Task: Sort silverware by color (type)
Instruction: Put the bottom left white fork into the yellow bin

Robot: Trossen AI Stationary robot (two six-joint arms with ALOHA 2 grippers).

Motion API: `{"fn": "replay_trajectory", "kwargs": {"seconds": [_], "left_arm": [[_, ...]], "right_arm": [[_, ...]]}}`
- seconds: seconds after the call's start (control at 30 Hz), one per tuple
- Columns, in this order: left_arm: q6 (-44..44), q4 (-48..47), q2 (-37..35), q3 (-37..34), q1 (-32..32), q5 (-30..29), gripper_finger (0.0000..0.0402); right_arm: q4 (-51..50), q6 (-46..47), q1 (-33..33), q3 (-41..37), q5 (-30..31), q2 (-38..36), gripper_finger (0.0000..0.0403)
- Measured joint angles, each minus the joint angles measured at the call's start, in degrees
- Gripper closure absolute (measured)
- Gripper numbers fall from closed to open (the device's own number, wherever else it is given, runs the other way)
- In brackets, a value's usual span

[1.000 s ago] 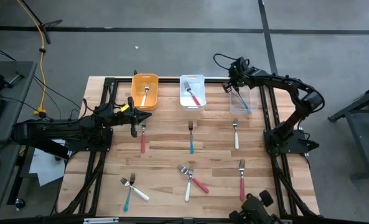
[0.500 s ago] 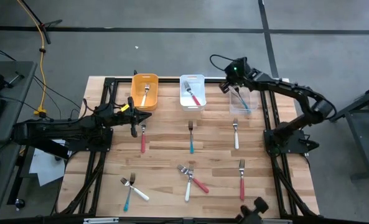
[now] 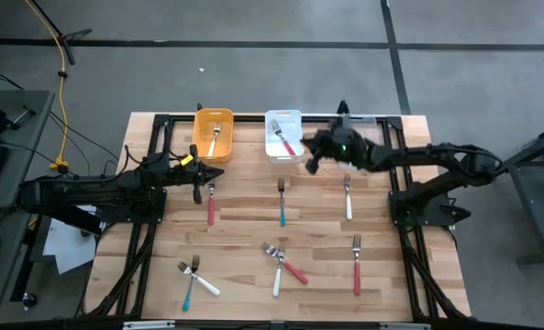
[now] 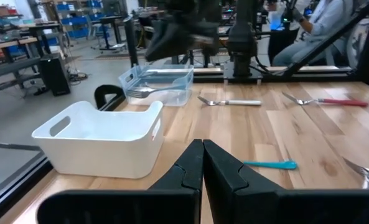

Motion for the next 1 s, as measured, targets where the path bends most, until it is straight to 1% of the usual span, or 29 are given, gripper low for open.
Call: {"fn": "replay_trajectory", "kwargs": {"seconds": [0.1, 0.2, 0.37, 0.47, 0.57, 0.73, 0.9, 1.0], "left_arm": [[1.2, -0.9, 0.0, 0.3, 0.0, 2.1, 0.0401], [1.2, -5.5, 0.0, 2.9, -0.6, 2.3, 0.0401], [-0.3, -11.8, 0.0, 6.8, -4.1, 2.0, 0.0401], [-0.9, -14.0, 0.0, 8.6, -6.9, 1.9, 0.0401], [-2.2, -19.9, 0.0, 11.1, -9.6, 0.5, 0.0401], [-4.2, -31.5, 0.9, 15.8, -14.4, -5.4, 0.0401], [-7.0, -38.3, 3.5, 20.2, -18.8, -6.3, 0.0401], [-8.0, -41.1, 5.9, 22.7, -21.6, -8.0, 0.0401]], "right_arm": [[4.2, 1.7, 5.5, -2.8, 0.0, -0.8, 0.0403], [6.3, 2.0, 10.8, -4.7, 0.7, -0.7, 0.0403], [9.5, 1.8, 19.2, -7.0, 7.6, -0.7, 0.0403], [12.9, 0.0, 22.6, -8.5, 10.5, -0.7, 0.0403], [14.3, -0.7, 24.4, -9.7, 10.8, -0.7, 0.0403], [15.1, 1.1, 25.3, -10.9, 10.9, -0.7, 0.0403], [15.9, 2.5, 25.3, -11.8, 10.9, -0.7, 0.0403], [16.4, 2.5, 25.3, -11.8, 10.9, -0.7, 0.0403]]}}
